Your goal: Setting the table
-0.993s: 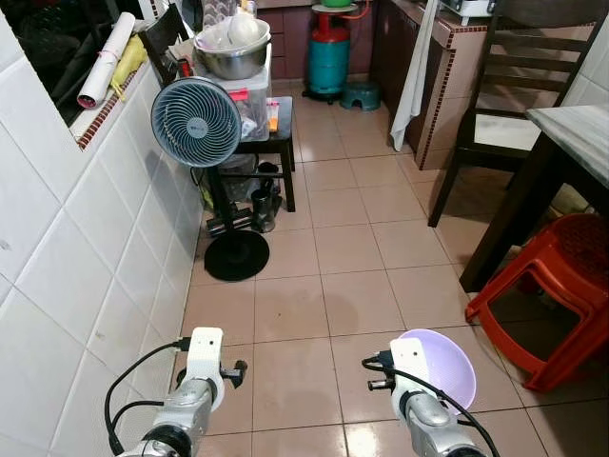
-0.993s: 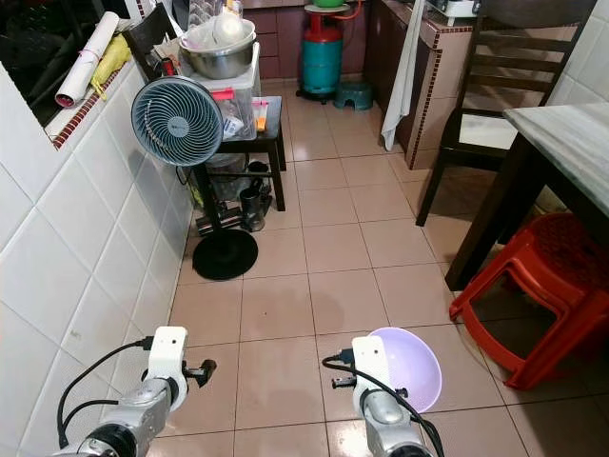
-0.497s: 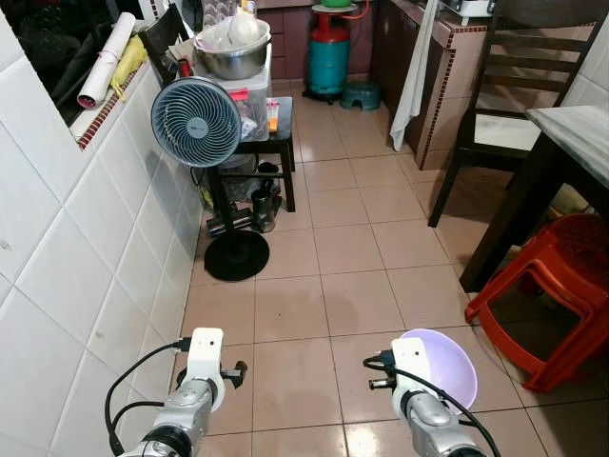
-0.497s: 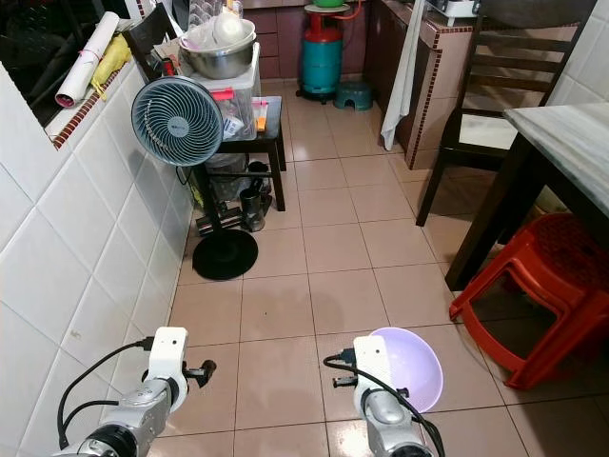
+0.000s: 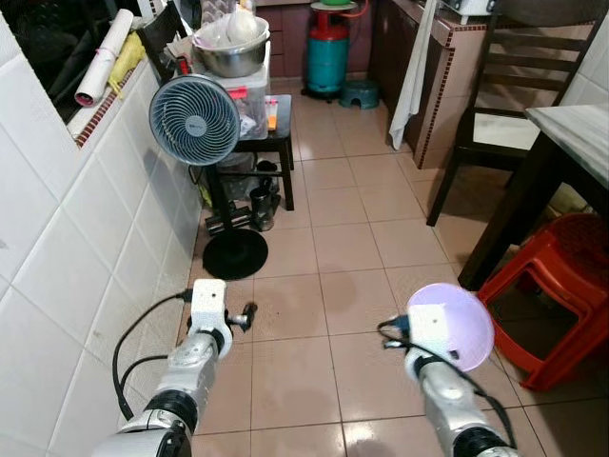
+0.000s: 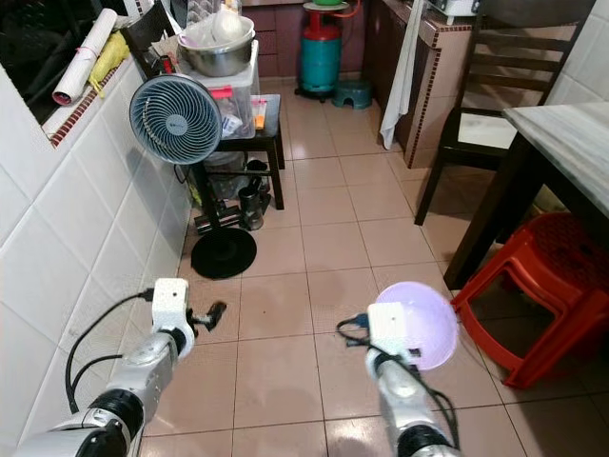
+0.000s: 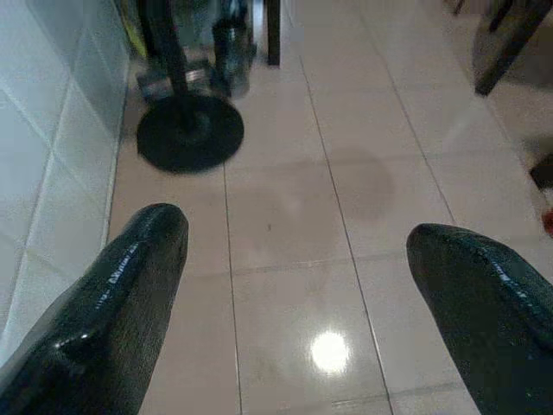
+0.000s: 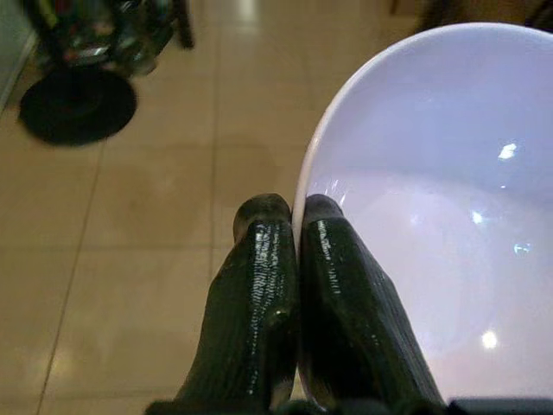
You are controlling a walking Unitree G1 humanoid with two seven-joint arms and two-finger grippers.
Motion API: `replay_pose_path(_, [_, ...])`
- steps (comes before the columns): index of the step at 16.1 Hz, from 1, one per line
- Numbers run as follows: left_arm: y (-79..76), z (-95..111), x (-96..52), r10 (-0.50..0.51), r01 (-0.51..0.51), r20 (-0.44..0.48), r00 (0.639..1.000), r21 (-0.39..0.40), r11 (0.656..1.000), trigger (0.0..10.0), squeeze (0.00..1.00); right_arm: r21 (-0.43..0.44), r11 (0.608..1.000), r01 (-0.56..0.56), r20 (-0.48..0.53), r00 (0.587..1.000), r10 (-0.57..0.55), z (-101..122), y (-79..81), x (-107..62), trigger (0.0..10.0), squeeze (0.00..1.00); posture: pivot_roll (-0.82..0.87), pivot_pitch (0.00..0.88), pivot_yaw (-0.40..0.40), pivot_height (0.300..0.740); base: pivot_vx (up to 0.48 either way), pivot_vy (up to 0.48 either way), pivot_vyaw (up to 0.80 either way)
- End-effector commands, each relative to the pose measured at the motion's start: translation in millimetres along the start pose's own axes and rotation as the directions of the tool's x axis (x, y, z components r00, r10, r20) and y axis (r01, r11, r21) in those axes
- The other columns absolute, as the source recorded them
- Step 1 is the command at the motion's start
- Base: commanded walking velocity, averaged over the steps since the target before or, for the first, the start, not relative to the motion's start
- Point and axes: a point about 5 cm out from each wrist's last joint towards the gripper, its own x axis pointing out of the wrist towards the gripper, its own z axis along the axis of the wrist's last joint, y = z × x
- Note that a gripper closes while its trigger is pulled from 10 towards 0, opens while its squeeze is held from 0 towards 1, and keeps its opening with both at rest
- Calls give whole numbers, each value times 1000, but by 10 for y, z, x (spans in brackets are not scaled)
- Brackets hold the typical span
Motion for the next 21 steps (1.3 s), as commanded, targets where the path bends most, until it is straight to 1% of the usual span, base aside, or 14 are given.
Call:
replay_pose_path(1, [60, 134, 10, 10, -11, 71, 997, 11, 1000, 10000, 0, 26, 1000, 13, 77, 997, -15, 135, -18, 27, 10000, 0, -54, 0, 34, 740, 0, 0, 0])
replay_pose_path(3, [107, 322, -55, -8, 0, 229, 973, 36, 999, 10000, 0, 49, 998, 48, 245, 968, -59, 408, -133, -1, 10000, 0, -54, 0, 36, 740, 0, 0, 0])
replay_pose_path(4, [115, 345, -105, -17, 5, 267, 964, 44, 999, 10000, 0, 51, 997, 54, 288, 955, -67, 467, -158, -40, 10000, 0, -53, 0, 35, 740, 0, 0, 0])
replay_pose_path(5, [101, 354, -194, -43, 22, 309, 950, 71, 997, 10000, 0, 53, 997, 51, 334, 940, -66, 532, -165, -110, 10000, 0, -53, 0, 33, 740, 0, 0, 0])
replay_pose_path(6, [77, 355, -257, -67, 39, 332, 941, 90, 995, 10000, 0, 46, 998, 49, 364, 929, -62, 571, -163, -165, 10000, 0, -53, 0, 31, 740, 0, 0, 0])
replay_pose_path(7, [11, 338, -382, -118, 74, 372, 921, 132, 989, 10000, 0, 21, 998, 52, 410, 911, -56, 634, -155, -292, 10000, 0, -51, 0, 27, 740, 0, 0, 0])
replay_pose_path(8, [-25, 314, -448, -141, 90, 384, 913, 149, 985, 10000, 0, 15, 998, 53, 424, 904, -55, 662, -153, -378, 10000, 0, -51, 0, 27, 740, 0, 0, 0])
replay_pose_path(9, [-34, 289, -478, -145, 93, 380, 914, 151, 984, 10000, 0, 15, 998, 53, 427, 902, -55, 671, -154, -428, 10000, 0, -51, 0, 23, 740, 0, 0, 0])
replay_pose_path(10, [-21, 271, -509, -126, 78, 372, 919, 143, 987, 10000, 0, 13, 998, 54, 421, 905, -54, 666, -153, -493, 10000, 0, -51, 0, 23, 740, 0, 0, 0])
replay_pose_path(11, [-15, 274, -516, -118, 70, 372, 920, 141, 988, 10000, 0, 13, 998, 54, 418, 907, -55, 662, -153, -511, 10000, 0, -51, 0, 23, 740, 0, 0, 0])
replay_pose_path(14, [-57, 439, -524, -126, 77, 421, 898, 131, 988, 10000, 0, 15, 998, 64, 402, 914, -65, 650, -184, -578, 10000, 0, -53, 0, 16, 740, 0, 0, -158])
replay_pose_path(16, [-109, 543, -520, -158, 117, 432, 888, 119, 986, 10000, 0, 18, 997, 72, 386, 919, -74, 692, -200, -636, 10000, 0, -57, 0, 21, 740, 0, 0, -800])
replay_pose_path(17, [-123, 562, -520, -165, 125, 435, 885, 119, 985, 10000, 0, 18, 997, 75, 386, 919, -76, 702, -202, -644, 10000, 0, -57, 0, 21, 740, 0, 0, -800])
replay_pose_path(21, [-249, 689, -538, -243, 211, 452, 858, 120, 970, 10000, 0, 32, 995, 91, 398, 912, -96, 805, -192, -711, 10000, 0, -72, 0, 33, 740, 0, 0, -800])
